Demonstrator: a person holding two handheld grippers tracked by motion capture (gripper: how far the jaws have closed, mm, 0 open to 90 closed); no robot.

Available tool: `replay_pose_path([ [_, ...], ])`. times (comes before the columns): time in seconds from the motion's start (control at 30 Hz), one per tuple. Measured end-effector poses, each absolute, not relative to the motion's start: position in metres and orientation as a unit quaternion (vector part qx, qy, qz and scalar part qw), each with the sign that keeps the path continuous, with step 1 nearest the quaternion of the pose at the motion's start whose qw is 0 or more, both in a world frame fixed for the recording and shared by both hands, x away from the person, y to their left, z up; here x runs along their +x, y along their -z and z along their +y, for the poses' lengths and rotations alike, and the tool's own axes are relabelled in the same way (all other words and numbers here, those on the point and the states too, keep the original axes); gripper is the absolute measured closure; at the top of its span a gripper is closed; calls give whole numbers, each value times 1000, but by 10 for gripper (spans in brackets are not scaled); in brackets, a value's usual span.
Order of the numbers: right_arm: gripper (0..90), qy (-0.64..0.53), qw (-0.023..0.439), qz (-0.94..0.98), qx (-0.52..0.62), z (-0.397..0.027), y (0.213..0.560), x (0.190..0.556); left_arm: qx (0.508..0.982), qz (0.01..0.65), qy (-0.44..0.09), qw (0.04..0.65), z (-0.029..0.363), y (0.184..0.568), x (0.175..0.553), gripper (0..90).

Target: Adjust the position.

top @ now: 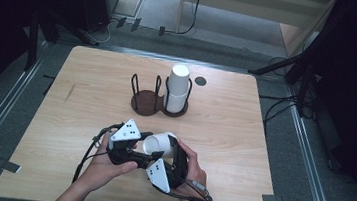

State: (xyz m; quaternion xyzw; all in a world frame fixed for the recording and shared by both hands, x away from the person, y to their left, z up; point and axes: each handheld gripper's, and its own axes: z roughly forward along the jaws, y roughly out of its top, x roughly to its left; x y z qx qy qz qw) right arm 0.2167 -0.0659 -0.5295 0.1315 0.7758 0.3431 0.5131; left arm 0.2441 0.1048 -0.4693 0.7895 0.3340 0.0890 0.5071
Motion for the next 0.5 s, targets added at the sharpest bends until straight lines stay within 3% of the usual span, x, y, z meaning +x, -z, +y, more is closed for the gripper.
replay_pose_path([
  [0.5,270,-341,513,778,123,-67,531,217,789,346,-74,503,109,470,246,327],
])
